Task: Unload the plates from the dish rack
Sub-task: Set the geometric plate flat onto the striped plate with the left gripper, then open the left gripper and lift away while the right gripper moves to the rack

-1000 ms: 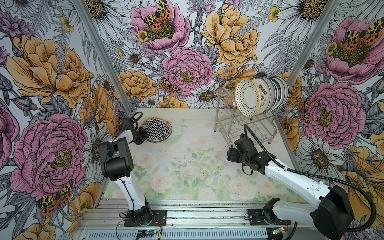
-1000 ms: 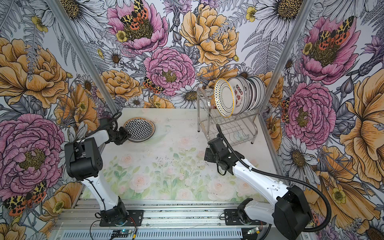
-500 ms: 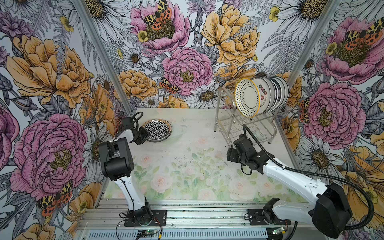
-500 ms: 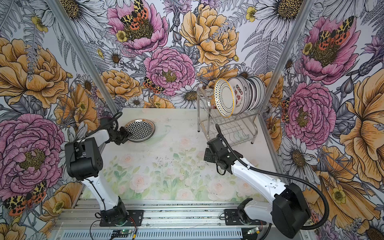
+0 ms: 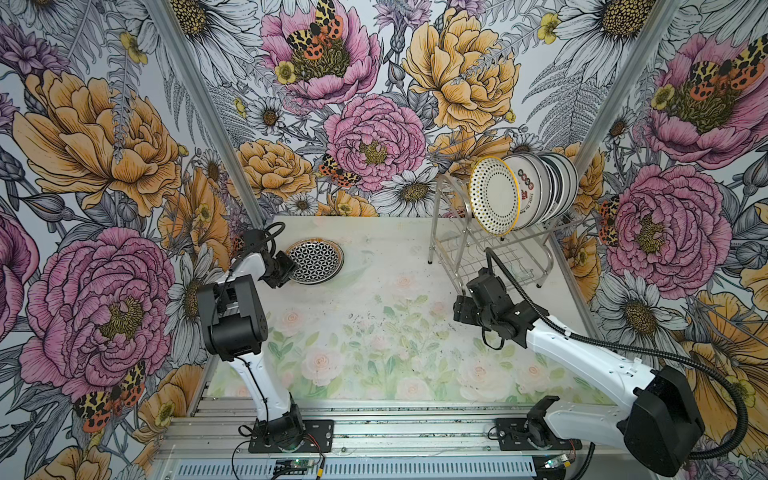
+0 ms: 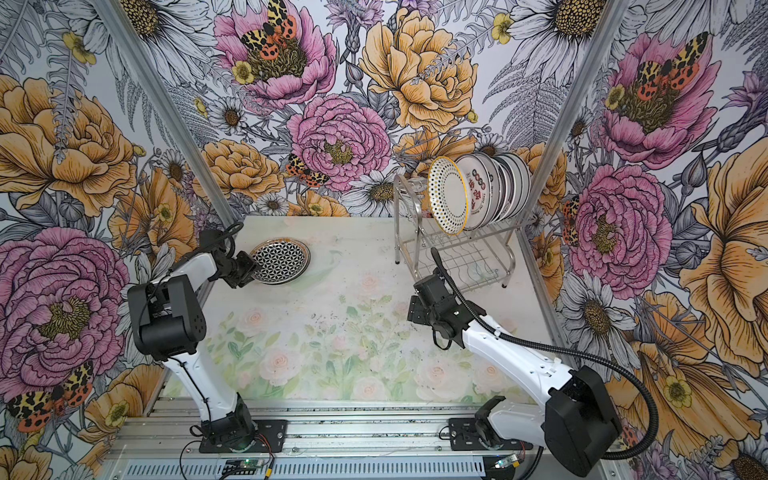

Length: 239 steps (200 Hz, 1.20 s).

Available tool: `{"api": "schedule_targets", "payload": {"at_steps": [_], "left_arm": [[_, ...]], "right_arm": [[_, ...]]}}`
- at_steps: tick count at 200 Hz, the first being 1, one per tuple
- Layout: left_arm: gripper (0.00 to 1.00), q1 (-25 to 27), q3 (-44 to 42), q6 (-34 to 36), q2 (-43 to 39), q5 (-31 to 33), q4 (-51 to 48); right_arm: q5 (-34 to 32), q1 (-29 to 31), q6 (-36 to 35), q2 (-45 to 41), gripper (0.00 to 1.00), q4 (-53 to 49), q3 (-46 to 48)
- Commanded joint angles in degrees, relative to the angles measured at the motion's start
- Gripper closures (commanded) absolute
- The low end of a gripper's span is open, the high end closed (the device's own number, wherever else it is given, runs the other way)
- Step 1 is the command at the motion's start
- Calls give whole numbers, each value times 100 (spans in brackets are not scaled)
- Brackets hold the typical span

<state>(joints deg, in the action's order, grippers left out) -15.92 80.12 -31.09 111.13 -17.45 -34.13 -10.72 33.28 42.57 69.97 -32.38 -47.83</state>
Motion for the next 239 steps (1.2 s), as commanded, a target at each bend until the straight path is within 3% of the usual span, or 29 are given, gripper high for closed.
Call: {"api": "schedule_targets", "payload": {"at_steps": [1, 67, 130, 145, 152, 171, 177, 197, 224, 231, 239], "left_arm": [[51, 97, 244, 162, 144, 361, -323], [48, 252, 370, 198, 99, 494, -525], [37, 137, -230, 457, -1044, 489, -525], [32, 134, -375, 463, -1297, 505, -529], [30, 137, -426, 459, -1389, 497, -525], [29, 128, -574, 439, -1625, 466, -518], [28, 139, -608, 436, -1698, 451, -522], [16, 132, -741, 421, -1931, 433, -527], [11, 91, -933, 431, -2251, 369, -520], [3, 76, -975, 429, -2326, 365, -526], [1, 61, -1026, 444, -2418, 361, -525]], "right_arm": [[-26, -58, 24, -29, 23, 56, -191], [28, -117, -46, -76, 22, 48, -232], [-90, -210, -246, -669, 20, 48, -252], [-99, -249, -355, -924, 16, 43, -306], [-106, -268, -411, -1072, 9, 48, -341], [-123, -325, -555, -1381, 7, 46, -451], [-123, -349, -620, -1469, 1, 39, -507], [-79, -440, -875, -1690, 1, 30, -738], [-134, -527, -1221, -1775, 1, 30, -1229], [-141, -550, -1353, -1749, 1, 22, -1420], [-150, -593, -1524, -1699, 1, 21, -1661]]}}
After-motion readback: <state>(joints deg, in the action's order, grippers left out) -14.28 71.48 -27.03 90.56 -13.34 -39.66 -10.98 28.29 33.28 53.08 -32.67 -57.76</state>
